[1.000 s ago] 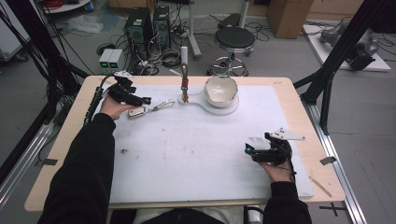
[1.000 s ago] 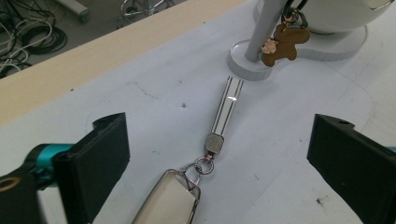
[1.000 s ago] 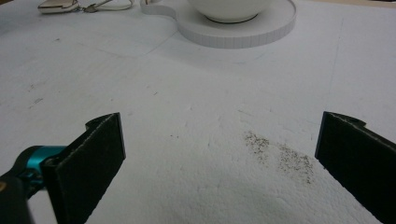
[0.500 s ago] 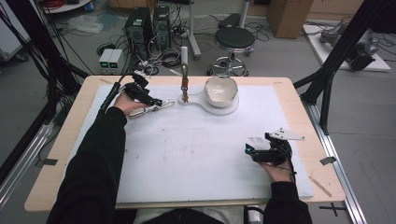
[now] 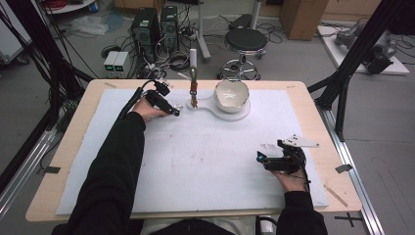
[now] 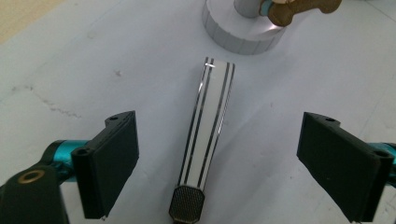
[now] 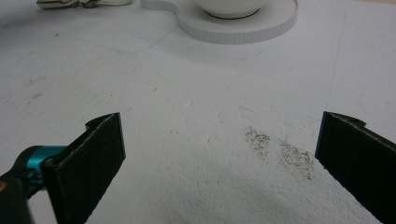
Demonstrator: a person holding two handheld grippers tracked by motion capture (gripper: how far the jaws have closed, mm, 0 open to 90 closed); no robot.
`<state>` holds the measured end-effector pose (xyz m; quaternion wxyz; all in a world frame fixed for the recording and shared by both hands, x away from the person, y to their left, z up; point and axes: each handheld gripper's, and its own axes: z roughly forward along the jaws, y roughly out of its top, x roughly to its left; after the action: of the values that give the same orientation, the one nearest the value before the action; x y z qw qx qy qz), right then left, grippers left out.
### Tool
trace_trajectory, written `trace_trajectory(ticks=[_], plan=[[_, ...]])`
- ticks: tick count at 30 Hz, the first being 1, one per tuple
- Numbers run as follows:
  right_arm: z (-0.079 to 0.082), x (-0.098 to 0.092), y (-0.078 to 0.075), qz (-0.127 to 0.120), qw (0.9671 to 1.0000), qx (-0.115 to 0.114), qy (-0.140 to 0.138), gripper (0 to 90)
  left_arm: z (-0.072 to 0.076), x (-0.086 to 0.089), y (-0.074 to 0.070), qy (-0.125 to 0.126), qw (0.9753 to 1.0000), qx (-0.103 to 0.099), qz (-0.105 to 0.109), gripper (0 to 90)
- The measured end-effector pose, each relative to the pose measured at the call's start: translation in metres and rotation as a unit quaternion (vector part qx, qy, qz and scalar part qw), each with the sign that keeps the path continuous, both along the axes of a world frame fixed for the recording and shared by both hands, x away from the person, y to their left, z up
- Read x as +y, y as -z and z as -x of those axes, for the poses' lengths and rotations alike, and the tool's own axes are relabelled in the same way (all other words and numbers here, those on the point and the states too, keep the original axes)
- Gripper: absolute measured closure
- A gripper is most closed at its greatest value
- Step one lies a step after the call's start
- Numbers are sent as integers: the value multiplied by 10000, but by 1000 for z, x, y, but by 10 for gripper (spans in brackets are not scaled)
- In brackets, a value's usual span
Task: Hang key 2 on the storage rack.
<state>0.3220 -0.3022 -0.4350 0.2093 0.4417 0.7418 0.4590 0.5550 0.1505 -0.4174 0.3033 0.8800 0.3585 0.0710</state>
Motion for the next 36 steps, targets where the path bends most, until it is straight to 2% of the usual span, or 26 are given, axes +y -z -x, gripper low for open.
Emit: trace_trajectory(ticks=[3, 8, 12, 14, 15, 16, 17, 20, 21, 23, 25, 29, 30, 32, 33, 36], plan=[[0, 0, 0, 4, 10000, -20, 0, 7, -1, -3, -1, -114, 9999, -93, -64, 210], [1, -2, 0, 10, 10000, -33, 21, 7, 0, -5, 2, -196, 9992, -14, -344, 258], [2, -2, -1, -8, 10000, -20, 37, 7, 0, -4, 2, -200, 9994, 14, -281, 327], [2, -2, 0, -4, 10000, -18, 33, 7, 0, -5, 2, -228, 9992, -51, -312, 392], [2, -2, 0, 7, 10000, -17, 35, 8, 0, -6, 2, -218, 9989, -82, -398, 423], [2, -2, 0, 7, 10000, -15, 38, 8, 0, -6, 2, -218, 9989, -82, -398, 448], [2, -2, 0, 9, 10000, -15, 41, 8, 0, -7, 3, -112, 9991, -26, -401, 483], [1, -2, 0, 7, 10000, -20, 33, 7, 0, -8, 5, -176, 9990, -27, -420, 556], [1, -2, 0, 7, 10000, -18, 37, 8, -1, -7, 6, -220, 9993, -1, -318, 584], [1, -2, 0, 14, 10000, -23, 35, 7, -1, -7, 6, -229, 9992, -24, -330, 640], [1, -2, 0, 12, 10000, -18, 38, 7, 0, -6, 4, -167, 9989, -123, -432, 685], [2, -2, 0, 2, 10000, -1, 26, 7, 0, -3, 2, -129, 9987, -150, -472, 740], [2, -2, 0, 9, 10000, -5, 18, 8, 0, -3, 2, -100, 9985, -210, -503, 742], [2, -2, 0, 9, 10000, -12, 10, 8, 3, -4, 1, 33, 9957, -509, -767, 743], [2, -2, 0, 10, 10000, -13, 11, 8, 3, -4, 1, 109, 9951, -569, -803, 743], [2, -2, 0, 25, 10000, -6, 19, 7, 3, -3, -1, 140, 9960, -517, -711, 744]])
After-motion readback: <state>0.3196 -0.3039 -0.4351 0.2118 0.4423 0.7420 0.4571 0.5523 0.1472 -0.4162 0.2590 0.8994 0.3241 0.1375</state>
